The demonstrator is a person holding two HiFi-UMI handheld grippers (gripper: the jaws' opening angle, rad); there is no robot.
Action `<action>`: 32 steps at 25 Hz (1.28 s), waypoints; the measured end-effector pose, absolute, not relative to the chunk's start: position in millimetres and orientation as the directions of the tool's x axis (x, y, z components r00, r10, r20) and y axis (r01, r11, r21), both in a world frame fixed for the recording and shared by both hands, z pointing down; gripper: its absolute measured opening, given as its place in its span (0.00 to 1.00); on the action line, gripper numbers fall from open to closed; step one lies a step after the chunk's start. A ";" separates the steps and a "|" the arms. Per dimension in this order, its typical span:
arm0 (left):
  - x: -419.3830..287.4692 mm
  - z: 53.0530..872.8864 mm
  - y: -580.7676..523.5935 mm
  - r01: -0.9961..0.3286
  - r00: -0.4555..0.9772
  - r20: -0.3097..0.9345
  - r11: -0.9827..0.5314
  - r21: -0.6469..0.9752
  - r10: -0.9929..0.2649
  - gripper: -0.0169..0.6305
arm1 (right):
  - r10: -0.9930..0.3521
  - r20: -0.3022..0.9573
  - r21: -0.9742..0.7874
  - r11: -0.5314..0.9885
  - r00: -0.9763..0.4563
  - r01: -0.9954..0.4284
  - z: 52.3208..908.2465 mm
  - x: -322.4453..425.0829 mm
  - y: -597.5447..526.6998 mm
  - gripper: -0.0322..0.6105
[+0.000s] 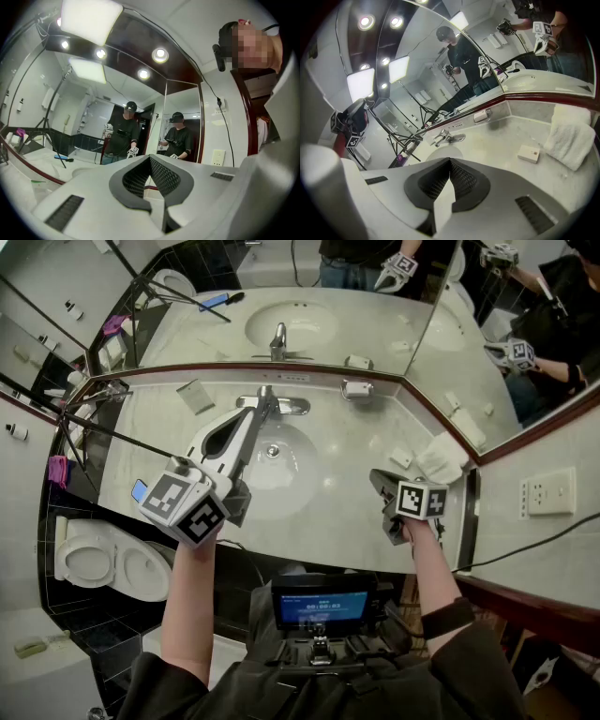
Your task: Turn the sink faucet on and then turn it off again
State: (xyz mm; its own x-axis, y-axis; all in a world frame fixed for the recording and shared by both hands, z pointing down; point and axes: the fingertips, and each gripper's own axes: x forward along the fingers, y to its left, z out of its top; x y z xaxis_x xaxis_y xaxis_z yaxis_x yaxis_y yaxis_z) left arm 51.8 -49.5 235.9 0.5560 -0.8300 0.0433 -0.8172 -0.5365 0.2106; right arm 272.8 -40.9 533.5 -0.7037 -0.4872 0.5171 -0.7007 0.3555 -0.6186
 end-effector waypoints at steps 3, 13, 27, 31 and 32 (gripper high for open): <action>51.0 237.4 -51.7 -0.821 0.552 0.042 -0.533 0.205 -0.833 0.03 | -0.500 0.526 -0.604 0.350 -0.688 -0.716 537.1 274.0 -48.5 0.08; 26.3 237.4 -61.7 -0.843 0.518 0.017 -0.507 0.177 -0.855 0.03 | -0.464 0.487 -0.642 0.384 -0.740 -0.663 542.7 226.3 -86.9 0.27; -9.7 268.8 -78.9 -0.887 0.453 0.044 -0.445 0.120 -0.891 0.03 | -0.296 0.384 -0.771 0.418 -0.874 -0.480 581.9 74.2 -164.1 0.38; -26.1 270.3 -85.3 -0.904 0.418 0.047 -0.411 0.117 -0.907 0.03 | -0.266 0.336 -0.817 0.396 -0.904 -0.420 590.5 35.9 -190.9 0.38; -29.8 269.7 -86.8 -0.908 0.411 0.049 -0.404 0.114 -0.910 0.03 | -0.262 0.319 -0.834 0.379 -0.911 -0.401 593.6 27.1 -196.7 0.38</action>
